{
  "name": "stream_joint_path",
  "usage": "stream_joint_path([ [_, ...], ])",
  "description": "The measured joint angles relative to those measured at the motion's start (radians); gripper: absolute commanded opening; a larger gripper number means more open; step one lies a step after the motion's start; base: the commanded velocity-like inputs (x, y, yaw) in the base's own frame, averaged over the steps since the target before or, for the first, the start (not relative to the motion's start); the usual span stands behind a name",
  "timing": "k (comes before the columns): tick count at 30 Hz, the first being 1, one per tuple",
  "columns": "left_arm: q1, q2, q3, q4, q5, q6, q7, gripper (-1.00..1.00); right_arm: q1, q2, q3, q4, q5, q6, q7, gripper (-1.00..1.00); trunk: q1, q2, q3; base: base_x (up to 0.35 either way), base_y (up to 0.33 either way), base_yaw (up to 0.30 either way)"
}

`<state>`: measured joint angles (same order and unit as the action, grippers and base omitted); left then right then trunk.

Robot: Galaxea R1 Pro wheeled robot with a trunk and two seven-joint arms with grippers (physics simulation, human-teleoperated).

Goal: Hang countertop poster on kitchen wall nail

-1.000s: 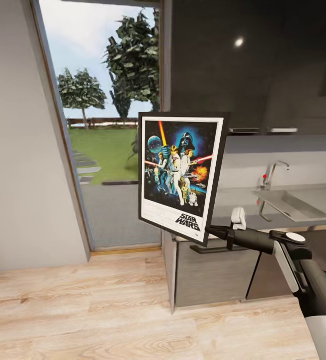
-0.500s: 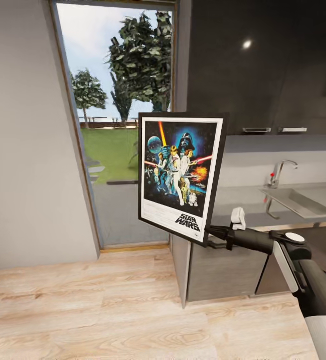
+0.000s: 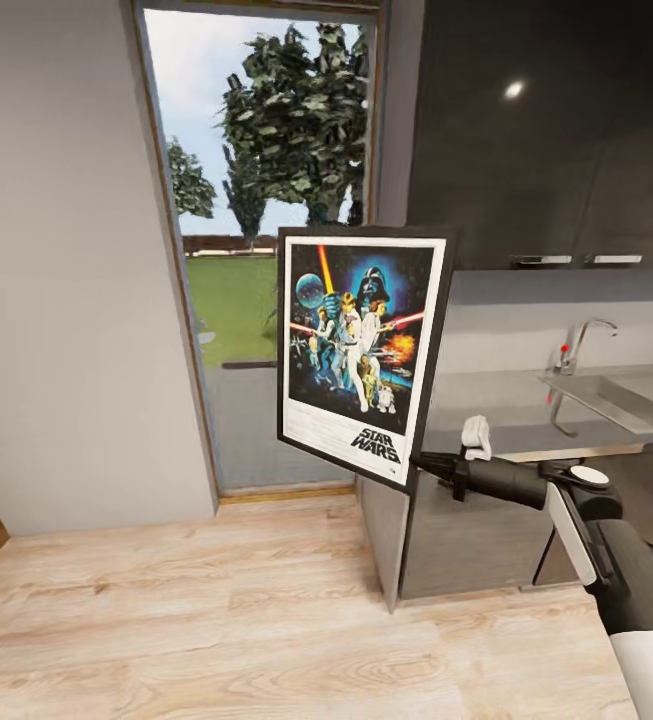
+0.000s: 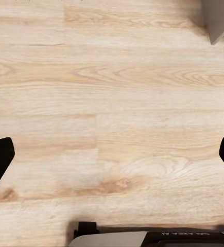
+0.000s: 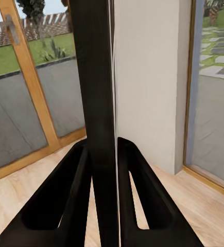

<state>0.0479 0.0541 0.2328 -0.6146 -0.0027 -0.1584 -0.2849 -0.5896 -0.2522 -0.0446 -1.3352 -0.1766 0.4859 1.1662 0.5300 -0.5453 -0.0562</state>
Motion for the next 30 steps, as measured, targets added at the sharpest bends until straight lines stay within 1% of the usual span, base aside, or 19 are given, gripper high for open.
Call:
stream_joint_path([
  [11,0.000,0.001,0.000,0.000,0.001,0.000,0.000,1.00,0.000,0.003,0.001,0.007,-0.002,-0.001,-0.003,-1.00,0.000,0.000,0.000,0.000,0.300,0.000],
  [14,0.000,0.002,0.000,0.000,0.001,0.000,0.000,1.00,0.000,0.004,0.002,0.007,-0.002,-0.001,-0.003,-1.00,0.000,0.000,0.000,0.000,0.311,0.082],
  [20,0.000,0.001,0.000,-0.003,0.001,0.000,-0.001,1.00,0.000,0.004,0.002,0.007,-0.002,-0.001,-0.004,-1.00,0.000,0.000,0.000,0.000,0.320,0.217],
  [30,0.000,0.002,0.000,-0.005,0.001,0.000,-0.001,1.00,0.000,0.004,0.002,0.007,-0.002,-0.001,-0.004,-1.00,0.000,0.000,0.000,0.000,0.326,0.283],
])
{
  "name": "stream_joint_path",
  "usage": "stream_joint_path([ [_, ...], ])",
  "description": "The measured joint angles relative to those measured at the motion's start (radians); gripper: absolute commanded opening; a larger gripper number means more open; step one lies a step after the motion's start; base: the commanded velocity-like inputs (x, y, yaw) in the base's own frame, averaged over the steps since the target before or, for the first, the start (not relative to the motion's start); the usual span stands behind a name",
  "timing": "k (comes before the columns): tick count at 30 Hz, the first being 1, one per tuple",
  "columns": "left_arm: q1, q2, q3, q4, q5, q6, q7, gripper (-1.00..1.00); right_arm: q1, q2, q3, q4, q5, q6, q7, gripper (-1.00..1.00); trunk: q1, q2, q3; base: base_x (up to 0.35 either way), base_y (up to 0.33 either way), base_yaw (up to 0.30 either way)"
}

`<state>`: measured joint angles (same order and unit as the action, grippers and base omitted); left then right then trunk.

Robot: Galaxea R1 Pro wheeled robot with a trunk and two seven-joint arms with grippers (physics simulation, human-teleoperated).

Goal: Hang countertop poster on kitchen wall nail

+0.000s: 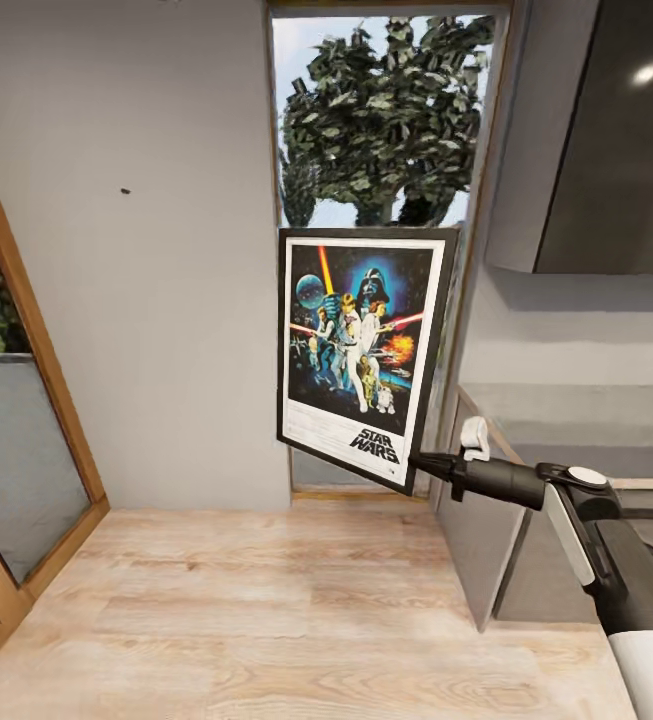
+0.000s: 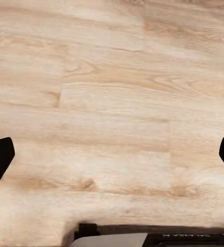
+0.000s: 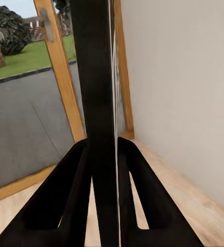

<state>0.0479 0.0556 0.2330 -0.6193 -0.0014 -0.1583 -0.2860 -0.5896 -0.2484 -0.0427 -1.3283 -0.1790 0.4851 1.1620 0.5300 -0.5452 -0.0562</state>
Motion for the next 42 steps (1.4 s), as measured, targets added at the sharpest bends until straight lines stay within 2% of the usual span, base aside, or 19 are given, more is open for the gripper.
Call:
stream_joint_path([
  [19,0.000,0.000,-0.002,0.000,-0.001,0.011,-0.002,1.00,0.000,0.000,0.000,0.000,0.000,0.000,0.000,-1.00,0.000,0.000,0.000,0.047,0.335,0.283],
  [42,0.000,0.001,-0.003,-0.001,-0.001,0.009,-0.002,1.00,0.000,0.000,0.000,0.001,0.001,-0.003,-0.001,-1.00,0.000,0.000,0.000,0.246,0.272,0.020],
])
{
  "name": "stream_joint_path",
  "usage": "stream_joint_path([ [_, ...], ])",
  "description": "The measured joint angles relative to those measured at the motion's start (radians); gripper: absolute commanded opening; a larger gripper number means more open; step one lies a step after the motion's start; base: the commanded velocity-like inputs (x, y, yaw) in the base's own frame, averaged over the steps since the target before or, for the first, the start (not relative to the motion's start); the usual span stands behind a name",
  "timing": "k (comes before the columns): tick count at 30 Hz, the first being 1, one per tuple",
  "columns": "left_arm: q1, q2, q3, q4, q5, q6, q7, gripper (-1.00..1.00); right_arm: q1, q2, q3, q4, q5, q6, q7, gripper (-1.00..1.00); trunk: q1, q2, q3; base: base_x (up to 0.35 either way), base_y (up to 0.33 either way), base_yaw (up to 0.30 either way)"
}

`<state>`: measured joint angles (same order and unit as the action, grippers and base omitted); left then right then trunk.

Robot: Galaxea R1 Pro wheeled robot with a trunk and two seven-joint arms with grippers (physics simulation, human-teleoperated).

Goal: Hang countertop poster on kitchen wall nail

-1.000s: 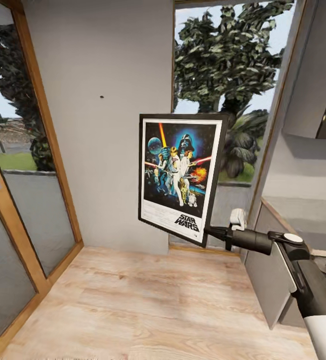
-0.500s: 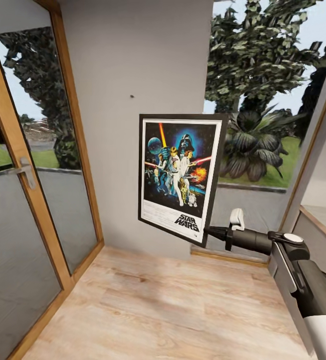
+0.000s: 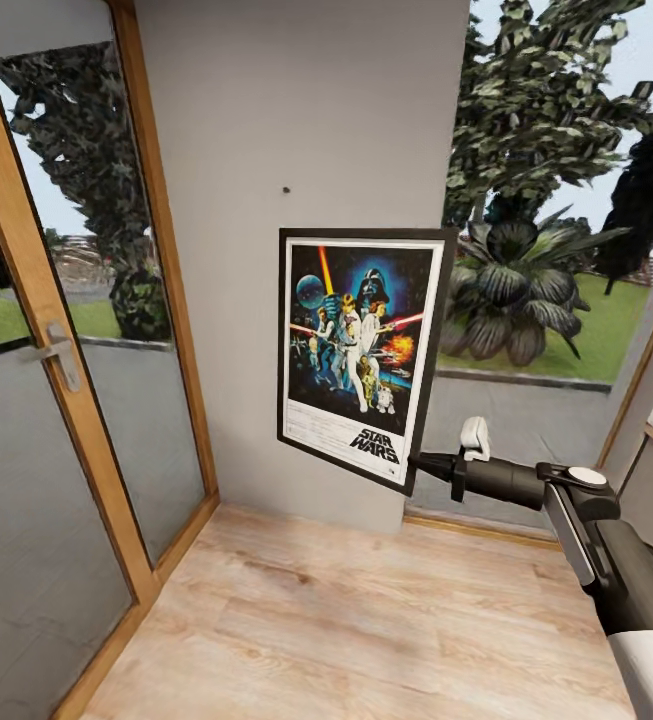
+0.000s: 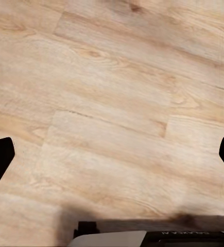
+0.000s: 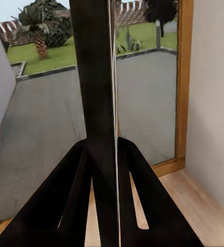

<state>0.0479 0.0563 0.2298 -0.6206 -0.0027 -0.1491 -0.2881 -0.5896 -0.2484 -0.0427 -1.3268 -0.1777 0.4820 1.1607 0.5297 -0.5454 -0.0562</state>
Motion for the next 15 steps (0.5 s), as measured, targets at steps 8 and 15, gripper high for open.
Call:
stream_joint_path([
  [8,0.000,-0.001,0.000,0.001,0.000,0.000,0.000,1.00,0.000,0.000,0.000,0.000,0.000,0.000,0.000,-1.00,0.000,0.000,0.000,0.168,0.326,0.000],
  [15,0.000,0.000,0.000,0.001,0.000,0.000,0.000,1.00,0.000,0.000,0.000,0.000,0.000,0.000,0.000,-1.00,0.000,0.000,0.000,0.131,0.343,0.000],
])
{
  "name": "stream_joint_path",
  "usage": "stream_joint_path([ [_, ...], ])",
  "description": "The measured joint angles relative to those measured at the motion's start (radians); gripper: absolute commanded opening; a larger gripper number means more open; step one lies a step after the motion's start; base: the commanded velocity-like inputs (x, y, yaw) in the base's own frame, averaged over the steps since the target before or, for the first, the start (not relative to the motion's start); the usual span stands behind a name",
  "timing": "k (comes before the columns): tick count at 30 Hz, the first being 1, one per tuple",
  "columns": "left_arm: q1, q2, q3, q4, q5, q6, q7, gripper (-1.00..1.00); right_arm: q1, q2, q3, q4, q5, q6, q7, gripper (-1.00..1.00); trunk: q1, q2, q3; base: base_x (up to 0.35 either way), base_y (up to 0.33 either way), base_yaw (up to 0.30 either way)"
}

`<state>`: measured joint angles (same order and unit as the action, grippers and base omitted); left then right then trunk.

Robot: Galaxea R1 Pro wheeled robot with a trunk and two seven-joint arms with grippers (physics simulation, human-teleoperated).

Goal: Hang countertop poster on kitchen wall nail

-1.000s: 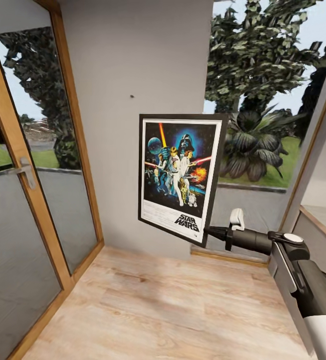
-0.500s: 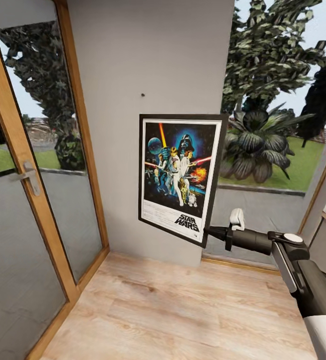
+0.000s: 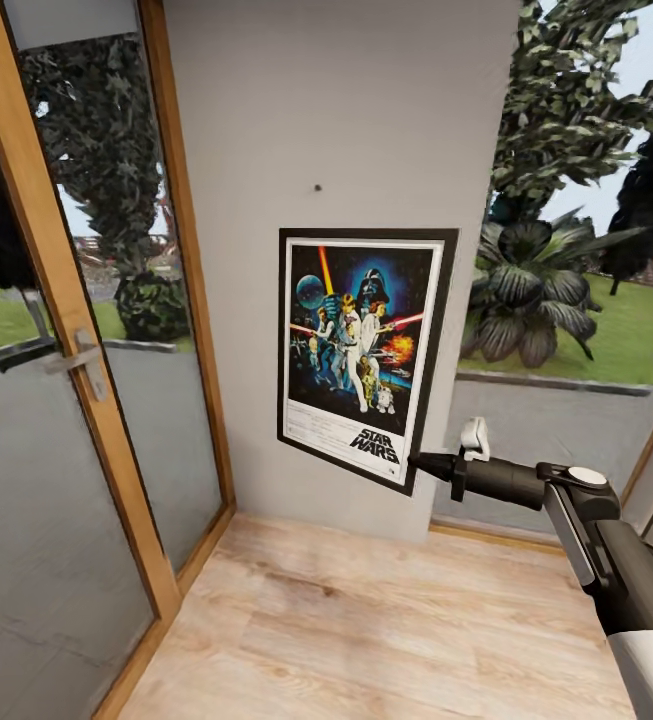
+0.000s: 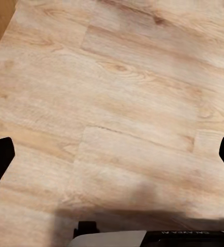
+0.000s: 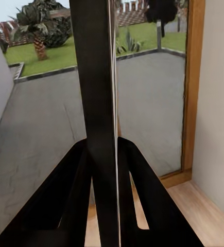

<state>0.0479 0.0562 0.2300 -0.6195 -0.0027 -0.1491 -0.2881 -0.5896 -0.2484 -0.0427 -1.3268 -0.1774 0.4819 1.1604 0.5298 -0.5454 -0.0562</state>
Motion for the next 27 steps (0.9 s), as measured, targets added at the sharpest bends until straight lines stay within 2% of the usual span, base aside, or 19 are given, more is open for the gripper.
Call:
stream_joint_path([
  [7,0.000,0.000,0.000,0.000,0.000,-0.004,0.000,1.00,0.000,0.000,0.000,0.000,0.000,0.000,0.000,-1.00,0.000,0.000,0.000,0.095,0.285,-0.132],
  [18,0.000,0.001,0.001,0.007,0.000,-0.010,0.000,1.00,0.000,0.000,0.001,-0.001,0.002,0.000,-0.001,-1.00,0.000,0.000,0.000,0.007,0.030,-0.290],
  [27,0.000,0.001,0.001,0.007,0.000,-0.010,0.000,1.00,0.000,0.000,0.001,0.000,0.002,0.000,-0.002,-1.00,0.000,0.000,0.000,0.000,0.172,-0.298],
])
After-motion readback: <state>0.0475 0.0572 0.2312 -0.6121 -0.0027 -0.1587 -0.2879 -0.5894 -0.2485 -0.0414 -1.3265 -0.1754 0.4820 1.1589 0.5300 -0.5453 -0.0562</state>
